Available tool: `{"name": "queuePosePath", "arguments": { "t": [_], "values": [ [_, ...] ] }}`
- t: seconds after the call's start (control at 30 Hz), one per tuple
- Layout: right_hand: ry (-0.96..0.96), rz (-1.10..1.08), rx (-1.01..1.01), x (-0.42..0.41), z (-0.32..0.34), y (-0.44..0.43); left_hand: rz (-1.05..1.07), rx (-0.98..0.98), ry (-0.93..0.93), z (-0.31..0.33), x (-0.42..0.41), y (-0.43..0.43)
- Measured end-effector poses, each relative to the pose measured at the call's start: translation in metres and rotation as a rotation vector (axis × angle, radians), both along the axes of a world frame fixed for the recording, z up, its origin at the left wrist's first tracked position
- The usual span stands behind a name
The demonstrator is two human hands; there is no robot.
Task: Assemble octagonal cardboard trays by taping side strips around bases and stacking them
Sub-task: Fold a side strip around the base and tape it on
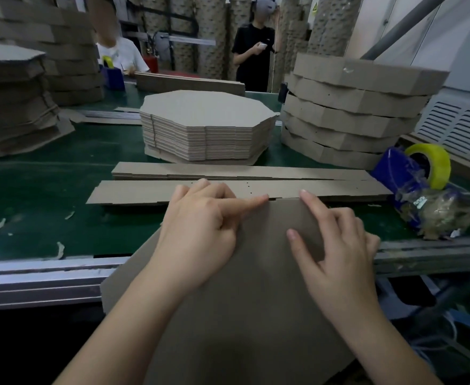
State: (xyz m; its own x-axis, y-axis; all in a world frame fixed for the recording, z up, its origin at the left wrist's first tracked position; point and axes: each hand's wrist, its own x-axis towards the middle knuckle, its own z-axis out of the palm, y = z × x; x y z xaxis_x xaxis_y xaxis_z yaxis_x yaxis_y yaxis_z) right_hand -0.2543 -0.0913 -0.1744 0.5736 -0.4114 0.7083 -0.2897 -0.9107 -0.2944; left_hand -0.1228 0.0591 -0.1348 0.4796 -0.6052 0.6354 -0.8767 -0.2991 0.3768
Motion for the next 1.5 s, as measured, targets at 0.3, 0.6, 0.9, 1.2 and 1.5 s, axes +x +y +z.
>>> {"name": "queuePosePath", "arguments": {
  "t": [0.3,0.6,0.9,1.2,1.5],
  "values": [
    [0.216,-0.023,0.172,0.003,-0.017,-0.018,-0.025,0.128,-0.015,-0.007,0.010,-0.020],
    [0.028,0.043,0.348,-0.003,-0.013,-0.020,0.357,0.706,0.195,-0.006,0.119,0.020],
    [0.066,0.108,0.403,0.008,-0.010,-0.014,0.238,0.496,0.211,0.007,0.121,0.029],
    [0.134,0.329,0.634,0.016,0.001,-0.010,0.023,-0.148,0.022,0.060,0.037,0.022],
    [-0.214,0.398,0.760,-0.009,0.046,-0.011,-0.188,-0.281,0.009,0.069,0.005,0.018]
  ]
}}
